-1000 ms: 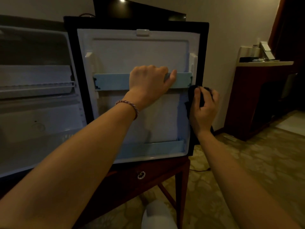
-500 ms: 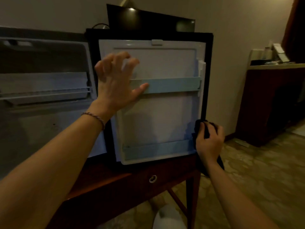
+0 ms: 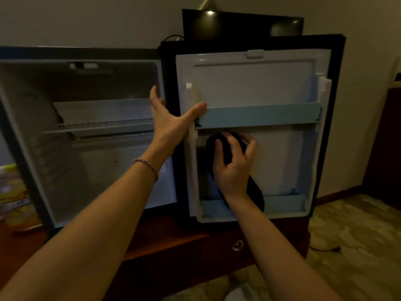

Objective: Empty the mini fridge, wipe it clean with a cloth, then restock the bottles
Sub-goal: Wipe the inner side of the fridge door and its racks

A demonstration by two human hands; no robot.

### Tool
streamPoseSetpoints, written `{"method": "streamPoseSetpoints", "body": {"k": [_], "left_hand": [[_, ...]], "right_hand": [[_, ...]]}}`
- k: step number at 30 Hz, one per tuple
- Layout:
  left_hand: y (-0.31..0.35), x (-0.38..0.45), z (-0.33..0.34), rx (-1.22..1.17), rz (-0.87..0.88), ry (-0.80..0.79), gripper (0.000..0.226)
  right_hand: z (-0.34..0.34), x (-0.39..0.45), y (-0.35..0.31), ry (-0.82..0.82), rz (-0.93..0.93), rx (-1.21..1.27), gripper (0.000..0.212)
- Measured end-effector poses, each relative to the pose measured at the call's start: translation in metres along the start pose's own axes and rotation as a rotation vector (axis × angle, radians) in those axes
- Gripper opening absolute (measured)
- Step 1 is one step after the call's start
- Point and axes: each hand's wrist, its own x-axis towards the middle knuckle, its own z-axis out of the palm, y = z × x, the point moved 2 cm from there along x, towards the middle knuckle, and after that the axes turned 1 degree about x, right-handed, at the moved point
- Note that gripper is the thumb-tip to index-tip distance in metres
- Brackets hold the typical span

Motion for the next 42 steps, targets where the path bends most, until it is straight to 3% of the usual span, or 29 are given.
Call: {"method": "streamPoseSetpoints", "body": {"k": [5, 10, 15, 20, 24, 28, 33, 42], "left_hand": [[-0.025, 0.005, 0.000, -0.124, -0.149, -0.148, 0.119], [-0.027, -0.003, 0.008, -0.250, -0.155, -0.156, 0.101], [-0.028, -0.004, 0.007, -0.233, -0.135, -0.180, 0.086], [-0.029, -0.005, 0.006, -0.197, -0.106, -0.153, 0.097], [-0.031, -0.005, 0.007, -0.138, -0.084, -0.123, 0.101], [-0.032, -0.004, 0.008, -0.129, -0.061, -0.113, 0.098], [-0.035, -0.003, 0.010, -0.109, -0.062, -0.074, 0.110], [-0.036, -0.005, 0.013, -0.163, -0.032, -0.047, 0.095]], "right_hand": [[0.033, -0.002, -0.031, 0.025, 0.117, 0.176, 0.039], [0.037, -0.009, -0.031, -0.059, 0.104, 0.236, 0.046], [0.039, -0.019, -0.024, -0.068, 0.026, 0.137, 0.039], [0.029, -0.045, -0.013, -0.148, 0.037, 0.032, 0.042], [0.014, -0.064, -0.004, -0.313, 0.021, 0.002, 0.051], [0.004, -0.072, -0.004, -0.423, 0.056, -0.329, 0.061], [0.007, -0.081, -0.008, -0.349, 0.087, -0.367, 0.070], [0.028, -0.049, -0.022, -0.016, 0.282, 0.107, 0.044]]}}
